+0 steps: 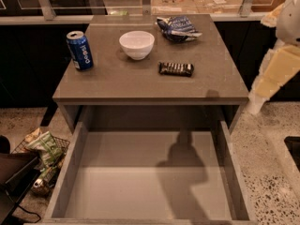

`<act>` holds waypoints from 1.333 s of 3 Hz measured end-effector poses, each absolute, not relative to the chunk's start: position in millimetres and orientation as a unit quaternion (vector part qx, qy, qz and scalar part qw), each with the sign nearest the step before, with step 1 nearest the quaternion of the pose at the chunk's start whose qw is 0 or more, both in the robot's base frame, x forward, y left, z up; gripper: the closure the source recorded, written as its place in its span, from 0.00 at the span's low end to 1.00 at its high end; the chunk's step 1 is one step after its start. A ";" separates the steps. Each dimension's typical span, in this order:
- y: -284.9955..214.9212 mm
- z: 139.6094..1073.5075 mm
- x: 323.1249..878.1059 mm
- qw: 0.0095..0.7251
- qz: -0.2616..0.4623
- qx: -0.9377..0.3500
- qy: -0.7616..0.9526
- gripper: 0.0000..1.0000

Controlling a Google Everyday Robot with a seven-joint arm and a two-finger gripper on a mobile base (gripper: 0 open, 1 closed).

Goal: Place blue chip bag into top drawer

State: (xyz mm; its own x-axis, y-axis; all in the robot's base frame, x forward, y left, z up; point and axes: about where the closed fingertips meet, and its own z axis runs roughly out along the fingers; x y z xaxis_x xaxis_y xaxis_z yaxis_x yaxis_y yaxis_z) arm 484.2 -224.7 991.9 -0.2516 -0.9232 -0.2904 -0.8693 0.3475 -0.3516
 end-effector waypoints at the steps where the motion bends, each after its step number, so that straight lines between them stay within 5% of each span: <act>1: -235.7 1016.7 547.2 0.329 -0.057 -0.500 0.799 0.00; 4: -172.4 1026.0 652.3 0.533 0.079 -0.313 0.782 0.00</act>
Offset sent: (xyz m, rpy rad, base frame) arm 0.2222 -0.0267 0.1514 0.6449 -0.8345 -0.3185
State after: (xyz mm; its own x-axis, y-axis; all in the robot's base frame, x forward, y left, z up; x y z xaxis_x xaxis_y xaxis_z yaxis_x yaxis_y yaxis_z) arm 652.3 -172.4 1026.0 -0.2351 -0.4060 -0.8831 -0.5734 0.7916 -0.2112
